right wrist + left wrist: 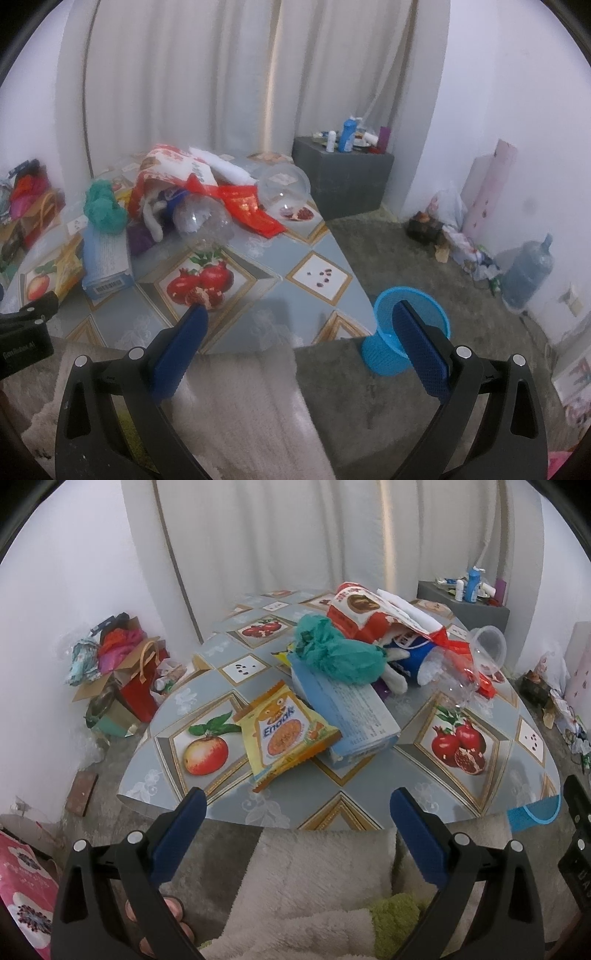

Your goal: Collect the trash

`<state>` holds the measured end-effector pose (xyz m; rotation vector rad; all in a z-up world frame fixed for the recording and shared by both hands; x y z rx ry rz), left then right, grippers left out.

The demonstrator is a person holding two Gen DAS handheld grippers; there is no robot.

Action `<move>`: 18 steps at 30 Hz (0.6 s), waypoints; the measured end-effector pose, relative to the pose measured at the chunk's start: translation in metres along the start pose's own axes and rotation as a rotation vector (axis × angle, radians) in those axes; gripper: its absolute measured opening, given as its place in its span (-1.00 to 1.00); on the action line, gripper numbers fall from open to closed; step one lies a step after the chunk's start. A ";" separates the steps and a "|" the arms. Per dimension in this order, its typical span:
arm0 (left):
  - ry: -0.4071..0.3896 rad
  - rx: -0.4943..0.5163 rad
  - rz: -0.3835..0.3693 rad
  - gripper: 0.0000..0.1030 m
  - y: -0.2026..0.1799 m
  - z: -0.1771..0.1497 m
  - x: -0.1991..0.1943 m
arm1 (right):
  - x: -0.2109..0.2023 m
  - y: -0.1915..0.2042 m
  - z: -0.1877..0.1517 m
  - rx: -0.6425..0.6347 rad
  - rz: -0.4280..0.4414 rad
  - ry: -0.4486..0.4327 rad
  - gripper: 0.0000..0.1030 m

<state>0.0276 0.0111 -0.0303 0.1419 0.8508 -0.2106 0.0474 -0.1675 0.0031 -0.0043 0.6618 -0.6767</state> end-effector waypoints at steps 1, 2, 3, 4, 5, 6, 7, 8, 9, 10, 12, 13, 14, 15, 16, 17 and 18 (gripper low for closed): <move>0.000 -0.003 0.005 0.89 0.003 0.001 0.001 | -0.001 0.003 0.002 -0.005 0.005 -0.020 0.85; 0.002 -0.003 0.008 0.89 0.005 0.003 0.001 | -0.002 0.005 0.004 -0.010 0.008 -0.039 0.85; 0.004 -0.001 0.012 0.89 0.008 0.005 0.002 | -0.002 0.007 0.007 -0.015 0.014 -0.055 0.85; 0.004 0.000 0.018 0.89 0.012 0.007 0.004 | -0.003 0.011 0.010 -0.023 0.023 -0.075 0.85; 0.000 -0.003 0.020 0.89 0.016 0.008 0.005 | -0.004 0.014 0.013 -0.028 0.032 -0.096 0.85; -0.009 -0.004 0.011 0.89 0.020 0.011 0.006 | -0.004 0.016 0.017 -0.030 0.041 -0.111 0.85; -0.019 -0.007 -0.012 0.89 0.025 0.014 0.007 | -0.004 0.018 0.021 -0.031 0.051 -0.124 0.85; -0.024 -0.013 -0.027 0.89 0.030 0.016 0.008 | -0.005 0.023 0.025 -0.035 0.073 -0.150 0.85; -0.040 -0.024 -0.060 0.89 0.037 0.018 0.009 | -0.005 0.025 0.030 -0.041 0.095 -0.162 0.85; -0.055 -0.031 -0.087 0.89 0.040 0.021 0.010 | -0.005 0.031 0.034 -0.050 0.128 -0.179 0.85; -0.106 -0.043 -0.153 0.89 0.048 0.024 0.009 | -0.004 0.040 0.041 -0.058 0.165 -0.202 0.85; -0.130 -0.046 -0.162 0.89 0.052 0.026 0.010 | -0.003 0.044 0.044 -0.063 0.178 -0.207 0.85; -0.138 -0.042 -0.150 0.89 0.053 0.028 0.011 | -0.002 0.050 0.048 -0.074 0.197 -0.212 0.85; -0.138 -0.037 -0.138 0.89 0.054 0.031 0.013 | 0.000 0.057 0.052 -0.089 0.217 -0.215 0.85; -0.136 -0.039 -0.140 0.89 0.056 0.033 0.016 | 0.001 0.065 0.056 -0.105 0.239 -0.219 0.85; -0.133 -0.048 -0.150 0.89 0.058 0.036 0.018 | 0.003 0.070 0.058 -0.115 0.252 -0.221 0.84; -0.137 -0.061 -0.164 0.89 0.061 0.038 0.021 | 0.004 0.077 0.062 -0.126 0.269 -0.223 0.83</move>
Point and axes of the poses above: each gripper's, at about its wrist camera, not at the fingertips, and x roughly the way its jaws point, y to its left, z to its top, the point moved 3 cm from there along x, roughly the way its jaws point, and after that the axes turned 7 degrees about -z, right-handed, at the moved point
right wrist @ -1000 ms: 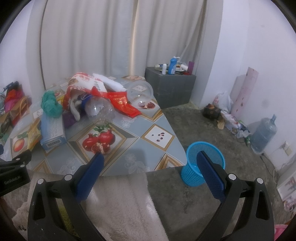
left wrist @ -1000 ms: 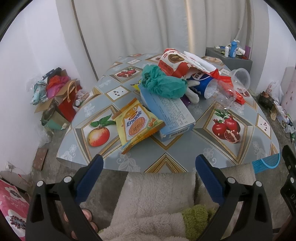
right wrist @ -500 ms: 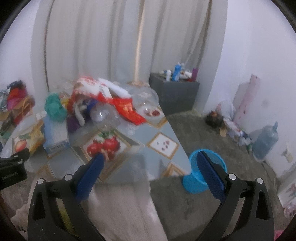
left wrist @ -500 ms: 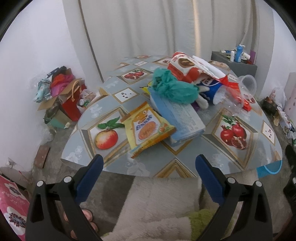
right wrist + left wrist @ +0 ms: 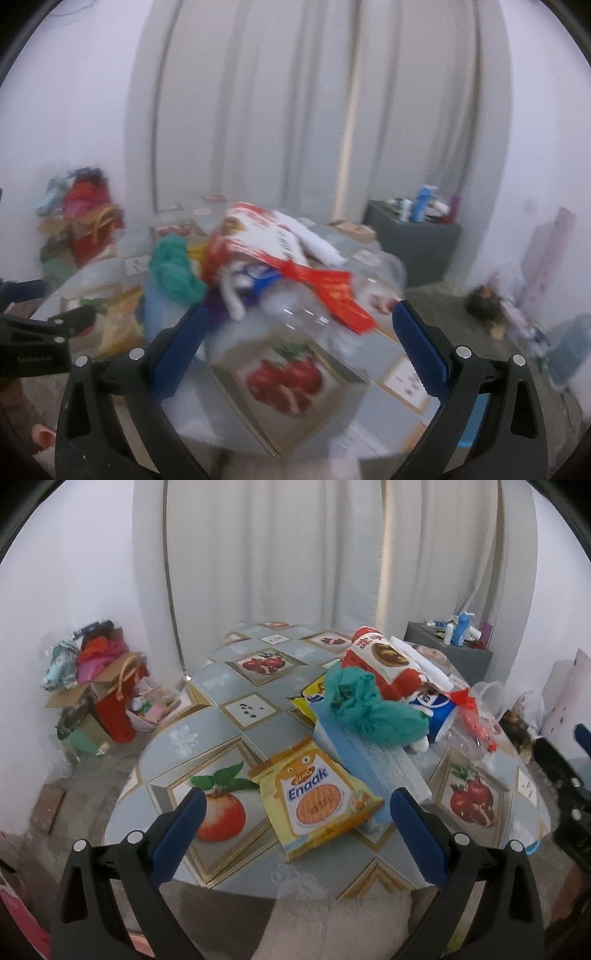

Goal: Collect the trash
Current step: 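Grasp the yellow Enaak packet with the left gripper while the right grasps the teal bag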

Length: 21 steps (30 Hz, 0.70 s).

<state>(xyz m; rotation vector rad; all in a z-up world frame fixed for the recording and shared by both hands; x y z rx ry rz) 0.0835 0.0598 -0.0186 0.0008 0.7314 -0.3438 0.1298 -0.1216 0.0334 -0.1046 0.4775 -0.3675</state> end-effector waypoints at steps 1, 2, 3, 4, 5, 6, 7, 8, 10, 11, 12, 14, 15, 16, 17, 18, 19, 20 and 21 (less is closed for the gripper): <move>-0.006 -0.003 -0.005 0.89 0.001 0.001 0.001 | 0.002 0.005 0.003 -0.007 0.016 -0.004 0.82; -0.016 0.002 -0.013 0.89 0.002 0.001 0.002 | 0.007 0.013 0.008 -0.021 0.039 -0.005 0.76; -0.024 0.018 -0.026 0.89 0.001 0.001 0.003 | 0.012 0.017 0.011 -0.030 0.056 -0.004 0.70; -0.027 0.027 -0.039 0.89 0.002 0.001 0.002 | 0.016 0.022 0.013 -0.036 0.079 -0.005 0.68; -0.028 0.036 -0.056 0.89 0.002 -0.001 0.003 | 0.019 0.027 0.015 -0.043 0.095 -0.007 0.65; -0.024 0.041 -0.067 0.80 0.003 -0.002 0.004 | 0.022 0.031 0.015 -0.052 0.111 -0.007 0.60; -0.016 0.046 -0.086 0.70 0.002 -0.004 0.006 | 0.027 0.035 0.015 -0.066 0.130 -0.003 0.56; -0.005 0.053 -0.096 0.67 0.002 -0.006 0.009 | 0.030 0.039 0.015 -0.077 0.142 -0.001 0.53; 0.007 0.075 -0.108 0.49 0.000 -0.010 0.014 | 0.036 0.046 0.016 -0.097 0.169 0.004 0.48; 0.014 0.093 -0.111 0.47 -0.002 -0.013 0.017 | 0.039 0.049 0.016 -0.105 0.181 0.007 0.44; 0.021 0.108 -0.113 0.44 -0.003 -0.015 0.019 | 0.039 0.051 0.016 -0.110 0.190 0.007 0.43; 0.039 0.133 -0.129 0.36 -0.006 -0.018 0.023 | 0.044 0.058 0.017 -0.128 0.216 0.009 0.40; 0.052 0.145 -0.141 0.31 -0.007 -0.020 0.026 | 0.046 0.061 0.016 -0.133 0.227 0.011 0.38; 0.062 0.153 -0.145 0.24 -0.008 -0.021 0.029 | 0.047 0.064 0.016 -0.140 0.241 0.015 0.37; 0.074 0.162 -0.150 0.21 -0.008 -0.023 0.032 | 0.049 0.067 0.015 -0.148 0.255 0.016 0.35; 0.082 0.170 -0.152 0.14 -0.008 -0.024 0.035 | 0.050 0.070 0.015 -0.157 0.265 0.018 0.34; 0.092 0.183 -0.153 0.08 -0.009 -0.026 0.037 | 0.053 0.075 0.014 -0.170 0.278 0.020 0.33; 0.100 0.198 -0.154 0.05 -0.009 -0.028 0.039 | 0.054 0.078 0.014 -0.180 0.291 0.023 0.32; 0.110 0.220 -0.147 0.04 -0.010 -0.030 0.043 | 0.057 0.082 0.013 -0.188 0.300 0.027 0.30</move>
Point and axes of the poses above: each gripper's, at about its wrist camera, not at the fingertips, and x roughly the way its jaws point, y to its left, z to its top, the point moved 3 cm from there along x, roughly the way its jaws point, and after that the axes turned 7 degrees about -z, right-handed, at the moved point
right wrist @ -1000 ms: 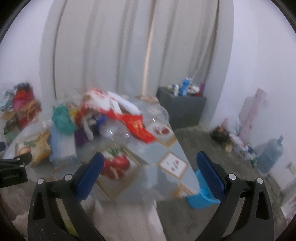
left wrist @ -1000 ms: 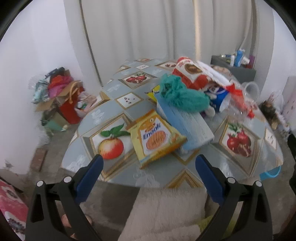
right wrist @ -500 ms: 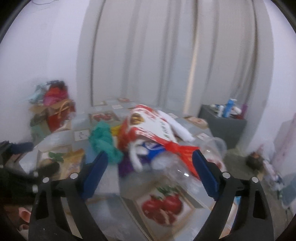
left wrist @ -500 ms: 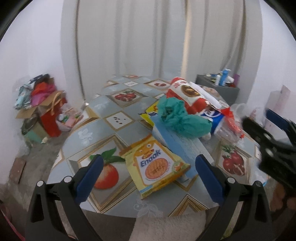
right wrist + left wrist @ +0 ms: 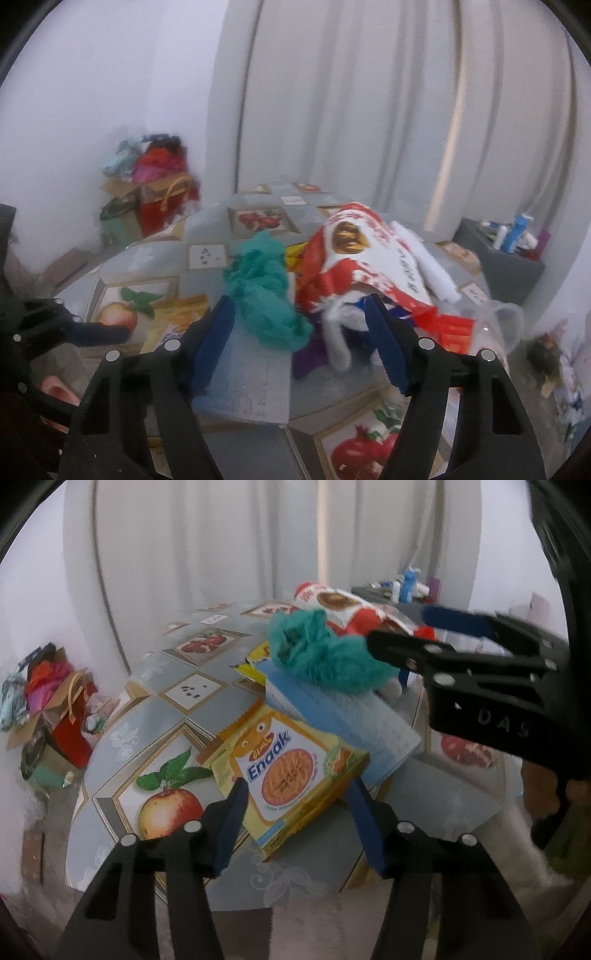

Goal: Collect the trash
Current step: 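Grasp the yellow Enaak packet with the left gripper while the right grasps the teal bag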

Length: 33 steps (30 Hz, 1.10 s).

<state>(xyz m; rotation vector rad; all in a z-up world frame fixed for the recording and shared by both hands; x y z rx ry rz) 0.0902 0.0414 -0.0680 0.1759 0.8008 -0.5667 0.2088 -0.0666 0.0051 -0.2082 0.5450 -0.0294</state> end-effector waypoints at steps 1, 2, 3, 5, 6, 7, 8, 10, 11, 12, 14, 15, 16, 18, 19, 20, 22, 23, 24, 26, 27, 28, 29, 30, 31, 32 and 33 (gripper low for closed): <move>0.007 0.011 0.008 0.03 0.000 -0.001 0.003 | 0.003 0.003 0.000 -0.010 0.014 0.007 0.29; 0.016 0.026 0.017 0.03 0.001 -0.003 0.007 | 0.006 0.006 -0.001 -0.019 0.024 0.011 0.28; 0.023 0.039 0.023 0.03 0.002 -0.003 0.010 | 0.009 0.008 -0.001 -0.026 0.031 0.015 0.25; 0.037 0.062 0.041 -0.01 0.004 -0.004 0.019 | 0.016 0.012 -0.001 -0.047 0.050 0.027 0.21; 0.042 0.067 0.048 -0.10 0.005 -0.005 0.022 | 0.019 0.013 -0.001 -0.053 0.059 0.032 0.18; 0.049 0.072 0.055 -0.20 0.008 -0.004 0.026 | 0.023 0.014 -0.001 -0.056 0.070 0.037 0.17; 0.056 0.072 0.060 -0.25 0.011 -0.004 0.029 | 0.026 0.015 -0.001 -0.058 0.079 0.045 0.16; 0.059 0.070 0.067 -0.31 0.016 -0.002 0.034 | 0.031 0.016 -0.002 -0.060 0.087 0.057 0.09; 0.053 0.067 0.073 -0.31 0.019 0.000 0.036 | 0.035 0.016 -0.002 -0.062 0.090 0.065 0.06; 0.047 0.064 0.075 -0.31 0.022 0.003 0.037 | 0.038 0.015 -0.002 -0.062 0.094 0.072 0.02; 0.037 0.052 0.080 -0.35 0.026 0.007 0.039 | 0.040 0.014 -0.003 -0.058 0.093 0.079 -0.01; 0.033 0.044 0.081 -0.38 0.028 0.009 0.041 | 0.041 0.014 -0.003 -0.056 0.093 0.084 -0.03; 0.028 0.033 0.083 -0.40 0.033 0.012 0.043 | 0.041 0.014 -0.002 -0.054 0.093 0.085 -0.03; 0.022 0.014 0.088 -0.43 0.040 0.018 0.048 | 0.042 0.014 -0.002 -0.051 0.094 0.091 -0.05; 0.020 0.007 0.088 -0.45 0.041 0.020 0.050 | 0.042 0.014 -0.003 -0.051 0.095 0.093 -0.05; 0.016 -0.002 0.090 -0.47 0.044 0.023 0.052 | 0.042 0.014 -0.003 -0.051 0.098 0.096 -0.07; 0.013 -0.027 0.080 -0.57 0.050 0.027 0.056 | 0.043 0.015 -0.004 -0.052 0.102 0.103 -0.10; 0.011 -0.040 0.074 -0.60 0.052 0.029 0.057 | 0.043 0.015 -0.004 -0.053 0.102 0.103 -0.11; 0.009 -0.050 0.070 -0.65 0.053 0.030 0.058 | 0.043 0.015 -0.005 -0.053 0.101 0.101 -0.13; 0.000 -0.060 0.062 -0.68 0.053 0.033 0.058 | 0.043 0.015 -0.004 -0.052 0.102 0.096 -0.17; -0.007 -0.061 0.062 -0.71 0.054 0.034 0.058 | 0.043 0.014 -0.005 -0.050 0.102 0.094 -0.19; -0.010 -0.061 0.060 -0.72 0.053 0.034 0.057 | 0.043 0.013 -0.005 -0.047 0.105 0.095 -0.21; -0.012 -0.062 0.058 -0.73 0.053 0.035 0.057 | 0.043 0.014 -0.005 -0.046 0.106 0.096 -0.28; -0.014 -0.063 0.058 -0.74 0.053 0.036 0.057 | 0.043 0.013 -0.005 -0.046 0.106 0.096 -0.32; -0.014 -0.063 0.058 -0.76 0.054 0.037 0.058 | 0.043 0.013 -0.005 -0.046 0.106 0.093 -0.34; -0.014 -0.063 0.060 -0.77 0.054 0.037 0.058 | 0.043 0.013 -0.005 -0.047 0.109 0.093 -0.37; -0.015 -0.065 0.063 -0.78 0.054 0.038 0.058 | 0.042 0.014 -0.005 -0.049 0.112 0.090 -0.39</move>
Point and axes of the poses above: each gripper's, at about its wrist camera, not at the fingertips, and x roughly the way its jaws point, y to its left, z to its top, the point moved 3 cm from there along x, roughly the way its jaws point, and after that the axes turned 7 degrees about -z, right-handed, at the moved point
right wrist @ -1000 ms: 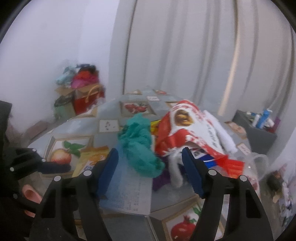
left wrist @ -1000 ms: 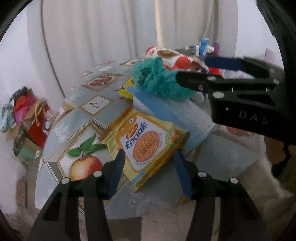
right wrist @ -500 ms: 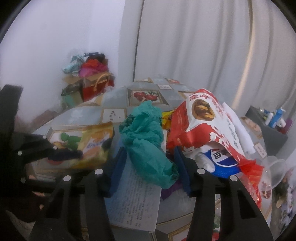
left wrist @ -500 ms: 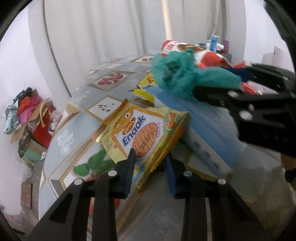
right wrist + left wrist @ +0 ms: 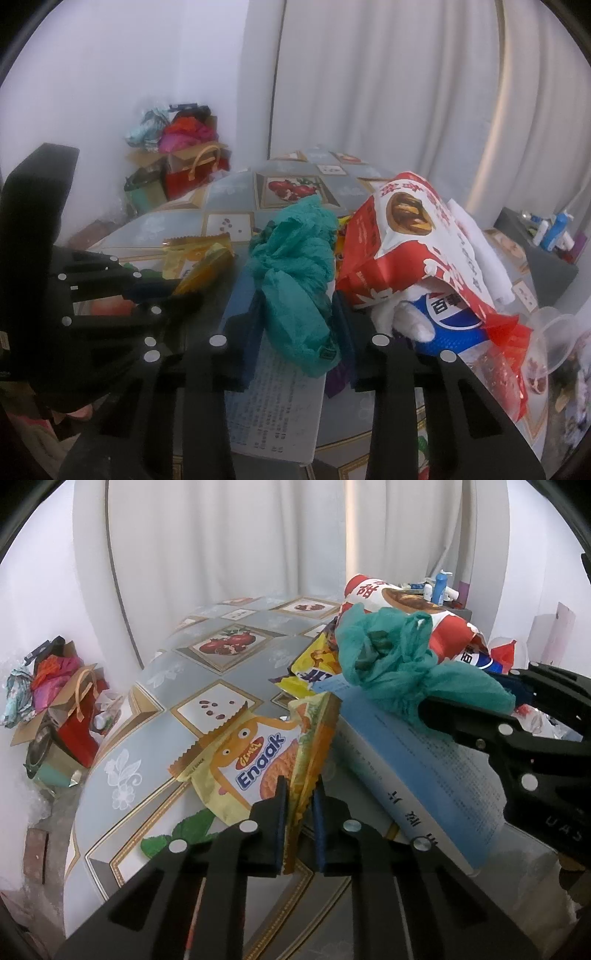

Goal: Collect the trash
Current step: 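Grasp the yellow Enaak packet with the left gripper while the right grasps the teal bag, then carry both items to the blue wastebasket and open both grippers over it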

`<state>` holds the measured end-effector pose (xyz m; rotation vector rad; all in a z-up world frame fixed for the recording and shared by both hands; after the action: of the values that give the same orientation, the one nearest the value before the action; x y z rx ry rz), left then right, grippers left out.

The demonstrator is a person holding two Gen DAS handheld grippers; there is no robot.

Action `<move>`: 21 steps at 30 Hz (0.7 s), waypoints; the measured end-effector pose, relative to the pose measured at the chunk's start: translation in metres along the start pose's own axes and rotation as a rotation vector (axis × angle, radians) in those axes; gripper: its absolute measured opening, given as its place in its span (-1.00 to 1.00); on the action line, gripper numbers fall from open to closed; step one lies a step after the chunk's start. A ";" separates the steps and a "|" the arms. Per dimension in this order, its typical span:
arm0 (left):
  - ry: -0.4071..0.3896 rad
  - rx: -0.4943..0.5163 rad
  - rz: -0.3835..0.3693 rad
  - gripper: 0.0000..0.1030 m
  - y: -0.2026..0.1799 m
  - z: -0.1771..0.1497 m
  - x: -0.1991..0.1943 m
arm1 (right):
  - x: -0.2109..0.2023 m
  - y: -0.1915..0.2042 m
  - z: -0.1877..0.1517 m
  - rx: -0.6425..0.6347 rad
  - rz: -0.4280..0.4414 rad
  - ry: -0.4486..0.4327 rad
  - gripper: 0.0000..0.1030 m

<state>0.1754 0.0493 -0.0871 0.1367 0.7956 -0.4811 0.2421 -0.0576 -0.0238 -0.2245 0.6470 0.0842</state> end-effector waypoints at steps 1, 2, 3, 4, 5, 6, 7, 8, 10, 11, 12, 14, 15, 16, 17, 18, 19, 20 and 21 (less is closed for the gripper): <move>0.000 -0.002 0.001 -0.80 0.000 0.000 0.000 | -0.001 0.001 0.000 -0.005 0.000 -0.005 -0.41; -0.003 -0.004 0.003 -0.81 -0.002 -0.001 -0.001 | -0.001 0.001 0.001 -0.010 -0.002 -0.007 -0.43; -0.006 -0.009 0.004 -0.82 -0.001 0.000 -0.002 | -0.002 0.002 0.001 -0.019 -0.003 -0.010 -0.45; -0.009 -0.010 0.005 -0.84 -0.001 0.000 -0.004 | -0.003 0.002 0.001 -0.025 -0.004 -0.013 -0.45; -0.012 -0.010 0.006 -0.84 -0.002 -0.001 -0.005 | -0.004 0.003 0.002 -0.027 -0.001 -0.015 -0.46; -0.016 -0.010 0.009 -0.85 -0.002 0.000 -0.007 | -0.004 0.003 0.002 -0.029 0.000 -0.017 -0.47; -0.022 -0.007 0.011 -0.86 -0.002 0.001 -0.008 | -0.005 0.004 0.002 -0.032 -0.001 -0.021 -0.48; -0.024 -0.006 0.012 -0.86 -0.003 0.001 -0.010 | -0.007 0.005 0.002 -0.033 0.000 -0.025 -0.49; -0.030 -0.003 0.015 -0.86 -0.003 0.002 -0.013 | -0.010 0.005 0.001 -0.035 0.000 -0.033 -0.49; -0.033 -0.001 0.017 -0.87 -0.004 0.002 -0.015 | -0.011 0.005 0.001 -0.035 -0.001 -0.038 -0.49; -0.038 0.001 0.020 -0.87 -0.004 0.003 -0.018 | -0.012 0.006 0.001 -0.034 -0.002 -0.040 -0.50; -0.046 0.004 0.024 -0.88 -0.005 0.003 -0.023 | -0.015 0.005 0.001 -0.034 -0.003 -0.048 -0.50; -0.052 0.007 0.027 -0.88 -0.006 0.004 -0.026 | -0.017 0.005 0.002 -0.034 -0.005 -0.054 -0.50; -0.056 0.009 0.030 -0.88 -0.006 0.004 -0.028 | -0.020 0.004 0.003 -0.032 -0.005 -0.060 -0.50; -0.063 0.012 0.033 -0.88 -0.007 0.006 -0.031 | -0.022 0.005 0.004 -0.030 -0.006 -0.066 -0.50; -0.071 0.015 0.037 -0.89 -0.008 0.007 -0.036 | -0.024 0.005 0.005 -0.028 -0.007 -0.072 -0.51; -0.079 0.019 0.040 -0.89 -0.009 0.008 -0.040 | -0.027 0.004 0.006 -0.026 -0.009 -0.081 -0.51; -0.085 0.022 0.044 -0.89 -0.010 0.009 -0.043 | -0.030 0.004 0.008 -0.023 -0.010 -0.089 -0.51; -0.093 0.026 0.048 -0.89 -0.012 0.010 -0.047 | -0.035 0.003 0.007 -0.022 -0.013 -0.097 -0.51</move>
<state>0.1488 0.0529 -0.0456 0.1561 0.6938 -0.4493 0.2182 -0.0531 0.0021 -0.2441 0.5482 0.0889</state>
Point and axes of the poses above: each gripper's, at about its wrist camera, not at the fingertips, and x roughly the way its jaws point, y to its left, z to its top, the point moved 3 cm from there along x, roughly the way its jaws point, and after that the axes turned 7 degrees about -z, right-handed, at the moved point
